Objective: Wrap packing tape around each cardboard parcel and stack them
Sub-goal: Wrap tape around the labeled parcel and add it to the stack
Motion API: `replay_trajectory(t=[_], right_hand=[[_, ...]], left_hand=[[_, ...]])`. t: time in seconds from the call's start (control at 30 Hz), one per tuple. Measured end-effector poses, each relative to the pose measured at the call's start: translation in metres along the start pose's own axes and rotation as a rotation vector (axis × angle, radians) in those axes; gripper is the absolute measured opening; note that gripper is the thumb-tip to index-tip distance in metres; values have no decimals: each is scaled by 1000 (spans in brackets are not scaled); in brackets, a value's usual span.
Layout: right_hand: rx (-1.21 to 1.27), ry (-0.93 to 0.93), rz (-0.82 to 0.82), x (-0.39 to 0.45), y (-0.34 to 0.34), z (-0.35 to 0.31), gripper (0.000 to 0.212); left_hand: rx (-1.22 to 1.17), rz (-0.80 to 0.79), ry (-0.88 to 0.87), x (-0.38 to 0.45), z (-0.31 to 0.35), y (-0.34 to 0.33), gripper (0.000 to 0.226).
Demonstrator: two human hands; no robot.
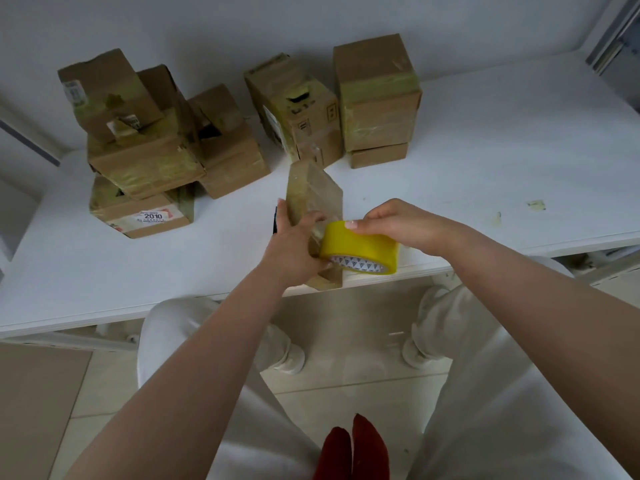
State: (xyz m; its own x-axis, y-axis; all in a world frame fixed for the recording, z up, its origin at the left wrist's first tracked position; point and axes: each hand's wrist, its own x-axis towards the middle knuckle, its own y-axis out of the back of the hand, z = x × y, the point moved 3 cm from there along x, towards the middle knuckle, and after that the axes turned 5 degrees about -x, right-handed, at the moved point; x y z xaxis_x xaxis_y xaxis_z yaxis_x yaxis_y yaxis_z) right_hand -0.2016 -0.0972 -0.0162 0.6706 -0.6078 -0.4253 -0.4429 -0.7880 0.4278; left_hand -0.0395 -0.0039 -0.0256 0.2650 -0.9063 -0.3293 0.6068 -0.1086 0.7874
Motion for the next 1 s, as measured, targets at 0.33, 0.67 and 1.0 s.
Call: replay_trajectory(t=[0.33, 0.67, 1.0], right_hand=[[15, 24, 81, -16, 33, 6, 40], [-231, -181, 169, -24, 28, 50, 65], [-267, -198, 184, -17, 26, 49, 55]], left_hand=[[-361, 37, -66, 1, -2, -5, 78], [-553, 16, -101, -2, -19, -18, 87], [-1000, -75, -111, -7, -18, -19, 79]])
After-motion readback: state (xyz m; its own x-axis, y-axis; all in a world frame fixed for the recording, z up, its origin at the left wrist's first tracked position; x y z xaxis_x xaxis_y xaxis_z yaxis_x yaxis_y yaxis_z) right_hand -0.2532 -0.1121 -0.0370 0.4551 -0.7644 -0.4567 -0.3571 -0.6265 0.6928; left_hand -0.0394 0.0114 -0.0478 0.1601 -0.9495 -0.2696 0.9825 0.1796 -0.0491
